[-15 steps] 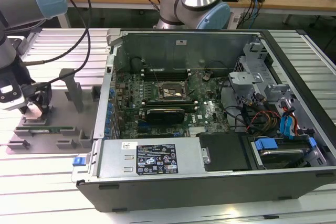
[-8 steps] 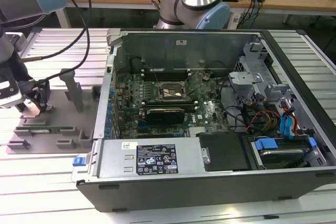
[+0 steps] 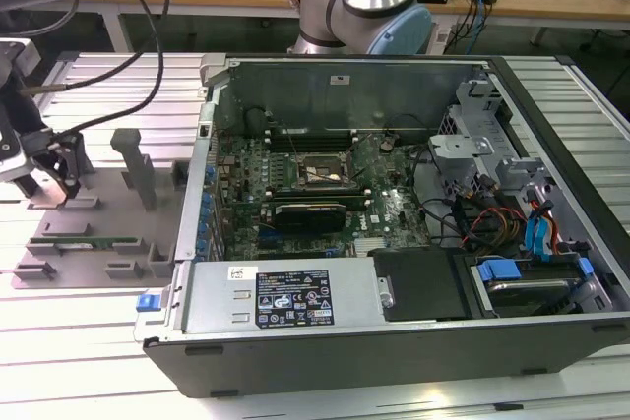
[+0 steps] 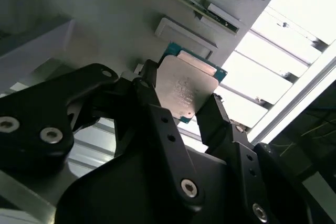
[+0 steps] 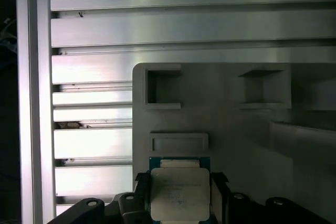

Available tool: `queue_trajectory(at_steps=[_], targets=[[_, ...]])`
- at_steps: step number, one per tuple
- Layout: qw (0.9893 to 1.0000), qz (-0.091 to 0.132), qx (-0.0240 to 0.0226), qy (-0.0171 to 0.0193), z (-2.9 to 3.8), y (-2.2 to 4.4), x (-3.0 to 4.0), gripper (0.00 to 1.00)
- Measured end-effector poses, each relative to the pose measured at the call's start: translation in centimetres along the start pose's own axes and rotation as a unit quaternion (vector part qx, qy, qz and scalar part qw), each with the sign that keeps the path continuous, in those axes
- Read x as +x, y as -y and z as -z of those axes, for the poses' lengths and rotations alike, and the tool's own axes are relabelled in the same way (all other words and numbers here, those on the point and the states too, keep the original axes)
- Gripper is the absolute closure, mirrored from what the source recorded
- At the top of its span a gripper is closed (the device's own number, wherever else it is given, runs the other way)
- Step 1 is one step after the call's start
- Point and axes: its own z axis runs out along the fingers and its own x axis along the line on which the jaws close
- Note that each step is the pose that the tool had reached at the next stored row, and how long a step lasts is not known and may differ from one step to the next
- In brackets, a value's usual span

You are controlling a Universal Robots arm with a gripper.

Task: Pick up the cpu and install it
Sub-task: 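Pick up the cpu and move it towards the insertion slot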

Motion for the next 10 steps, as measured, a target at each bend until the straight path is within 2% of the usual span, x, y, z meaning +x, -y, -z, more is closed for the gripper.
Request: queue_trajectory(at_steps=[5,8,10], targets=[[1.0000,0.000,0.0000,0.0000,2.22,-0.04,0.01,0.45],[1.0000,0.000,0.0000,0.0000,3.23,-0.06,0.02,0.45],[1.0000,0.000,0.0000,0.0000,3.68,-0.07,0.02,0.45]])
